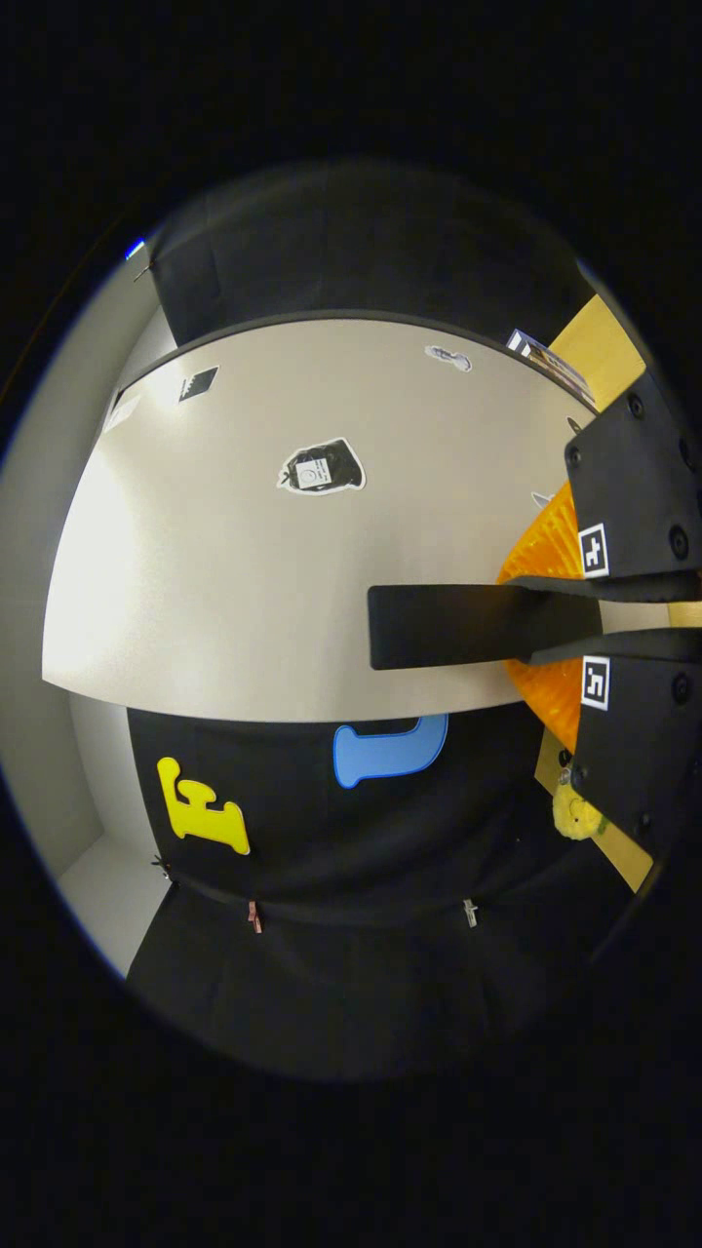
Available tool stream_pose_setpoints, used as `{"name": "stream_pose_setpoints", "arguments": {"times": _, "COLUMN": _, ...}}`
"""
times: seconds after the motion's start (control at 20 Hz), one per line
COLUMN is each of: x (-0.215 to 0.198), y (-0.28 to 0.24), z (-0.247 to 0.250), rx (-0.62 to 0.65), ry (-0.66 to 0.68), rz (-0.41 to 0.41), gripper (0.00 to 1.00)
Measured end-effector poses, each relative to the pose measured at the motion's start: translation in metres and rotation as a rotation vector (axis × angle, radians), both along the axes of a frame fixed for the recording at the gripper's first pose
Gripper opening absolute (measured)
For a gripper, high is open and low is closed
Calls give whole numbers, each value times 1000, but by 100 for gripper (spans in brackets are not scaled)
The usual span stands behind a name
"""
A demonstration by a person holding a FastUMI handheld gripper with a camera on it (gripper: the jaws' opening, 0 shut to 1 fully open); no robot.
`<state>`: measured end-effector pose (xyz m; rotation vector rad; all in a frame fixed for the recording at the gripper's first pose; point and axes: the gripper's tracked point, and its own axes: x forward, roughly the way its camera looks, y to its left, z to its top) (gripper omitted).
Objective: Open the shoe cabinet door, grab the shoes and put them into the shoe cabinet, then close the shoe cabinet door.
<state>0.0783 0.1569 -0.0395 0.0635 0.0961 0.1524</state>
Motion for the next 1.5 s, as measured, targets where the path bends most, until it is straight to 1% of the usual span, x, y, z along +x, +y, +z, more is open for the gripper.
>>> {"name": "stream_pose_setpoints", "arguments": {"times": 0.25, "x": -45, "y": -34, "z": 9, "rx": 20, "ry": -1, "rz": 15, "gripper": 14}}
{"name": "stream_pose_setpoints", "arguments": {"times": 0.45, "x": -72, "y": -66, "z": 12, "rx": 13, "ry": 0, "rz": 18, "gripper": 14}}
{"name": "stream_pose_setpoints", "arguments": {"times": 0.7, "x": -99, "y": -112, "z": 15, "rx": 11, "ry": 18, "rz": -2, "gripper": 14}}
{"name": "stream_pose_setpoints", "arguments": {"times": 1.15, "x": -119, "y": -180, "z": 16, "rx": 33, "ry": 56, "rz": -27, "gripper": 13}}
{"name": "stream_pose_setpoints", "arguments": {"times": 1.5, "x": -122, "y": -231, "z": 18, "rx": 47, "ry": 58, "rz": -13, "gripper": 13}}
